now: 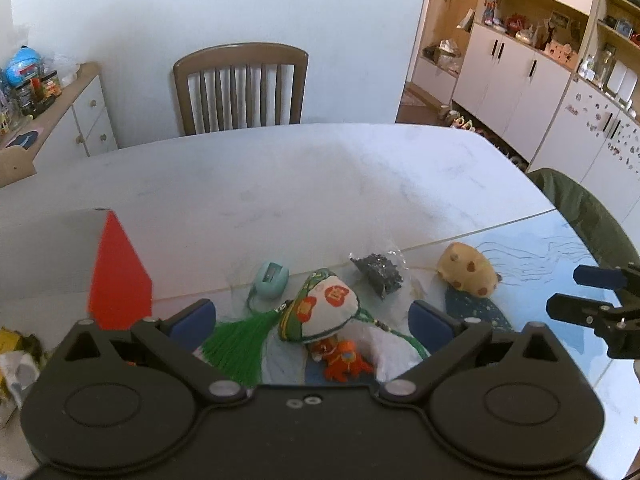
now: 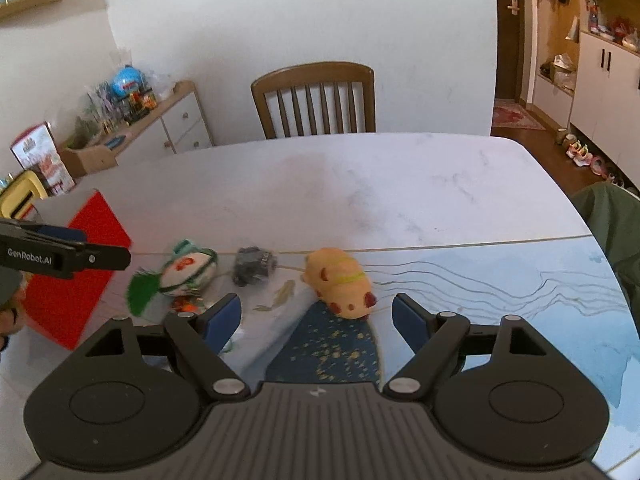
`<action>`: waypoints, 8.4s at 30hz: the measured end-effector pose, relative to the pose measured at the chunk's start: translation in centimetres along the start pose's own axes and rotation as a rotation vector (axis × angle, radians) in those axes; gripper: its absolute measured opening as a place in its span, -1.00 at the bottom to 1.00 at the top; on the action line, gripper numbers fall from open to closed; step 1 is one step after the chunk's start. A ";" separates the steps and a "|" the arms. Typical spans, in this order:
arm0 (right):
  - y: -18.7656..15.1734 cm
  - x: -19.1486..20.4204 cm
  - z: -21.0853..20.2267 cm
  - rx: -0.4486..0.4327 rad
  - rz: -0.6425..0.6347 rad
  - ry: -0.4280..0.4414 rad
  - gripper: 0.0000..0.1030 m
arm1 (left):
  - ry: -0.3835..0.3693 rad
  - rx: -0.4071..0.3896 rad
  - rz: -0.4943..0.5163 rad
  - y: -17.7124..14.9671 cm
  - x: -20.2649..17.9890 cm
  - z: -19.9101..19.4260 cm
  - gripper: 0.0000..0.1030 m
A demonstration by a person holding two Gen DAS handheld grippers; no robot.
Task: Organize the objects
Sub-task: 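Grasp the yellow toy pig with right tool while left tool grasps the green-tasseled pouch, then lift the toy pig and pouch and carry both over the cardboard box, then lower into the box and open right tool while left tool releases the pouch, then withdraw both tools from the box toward the remaining table items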
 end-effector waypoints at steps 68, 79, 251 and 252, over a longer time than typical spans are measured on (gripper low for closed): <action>0.9 1.9 4.0 0.053 -0.047 0.038 -0.06 | -0.044 0.065 -0.027 0.7 -1.1 3.3 -0.08; 0.8 5.8 -1.4 0.025 -0.063 0.079 -0.06 | -0.074 0.008 -0.030 0.2 -0.8 -2.4 -0.08; -0.7 8.0 -1.8 0.007 -0.097 0.042 0.41 | 0.001 0.005 0.087 -2.0 4.0 -5.2 0.99; -1.1 7.9 -1.4 0.019 -0.112 0.046 0.41 | 0.002 0.007 0.086 -2.0 3.7 -4.7 0.99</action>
Point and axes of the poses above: each gripper's, at about its wrist camera, not at the fingertips, and z roughly the way its jaws point, x to its left, y to its top, the point moved 10 cm from there along z, roughly the way its jaws point, and after that the axes turned 12 degrees about z, right-handed, at the moved point
